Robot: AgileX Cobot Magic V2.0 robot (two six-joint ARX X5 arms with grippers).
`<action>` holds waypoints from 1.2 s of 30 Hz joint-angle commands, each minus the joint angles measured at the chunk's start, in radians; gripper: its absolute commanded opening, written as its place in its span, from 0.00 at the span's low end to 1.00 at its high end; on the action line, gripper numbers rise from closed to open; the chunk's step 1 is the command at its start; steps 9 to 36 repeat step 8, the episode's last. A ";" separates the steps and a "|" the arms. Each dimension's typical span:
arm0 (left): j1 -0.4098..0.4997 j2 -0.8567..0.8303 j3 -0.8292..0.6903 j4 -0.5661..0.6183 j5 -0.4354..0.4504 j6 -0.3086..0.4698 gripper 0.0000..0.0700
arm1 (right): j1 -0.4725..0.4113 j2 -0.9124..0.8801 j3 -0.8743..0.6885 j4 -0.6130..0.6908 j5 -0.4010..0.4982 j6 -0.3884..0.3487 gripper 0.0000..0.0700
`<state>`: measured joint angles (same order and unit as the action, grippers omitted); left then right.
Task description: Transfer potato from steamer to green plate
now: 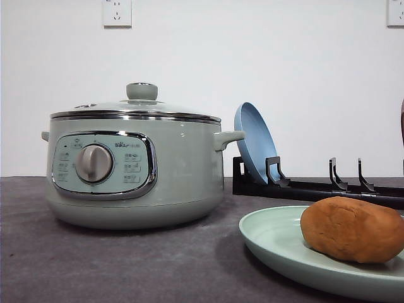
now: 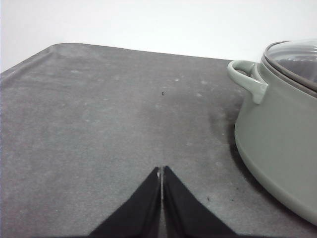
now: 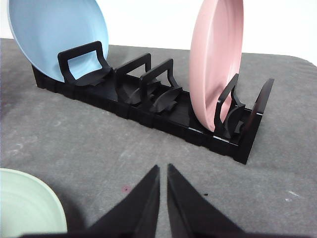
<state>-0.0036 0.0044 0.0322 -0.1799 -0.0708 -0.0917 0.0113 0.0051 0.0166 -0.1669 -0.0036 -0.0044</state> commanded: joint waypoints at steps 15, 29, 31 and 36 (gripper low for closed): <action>0.003 -0.001 -0.020 -0.008 0.006 0.000 0.00 | -0.001 -0.002 -0.005 0.013 0.003 -0.004 0.02; 0.003 -0.001 -0.020 -0.008 0.006 0.000 0.00 | -0.001 -0.002 -0.005 0.013 0.003 -0.004 0.02; 0.003 -0.001 -0.020 -0.008 0.006 0.000 0.00 | -0.001 -0.002 -0.005 0.013 0.003 -0.004 0.02; 0.003 -0.001 -0.020 -0.008 0.006 0.000 0.00 | -0.001 -0.002 -0.005 0.013 0.003 -0.004 0.02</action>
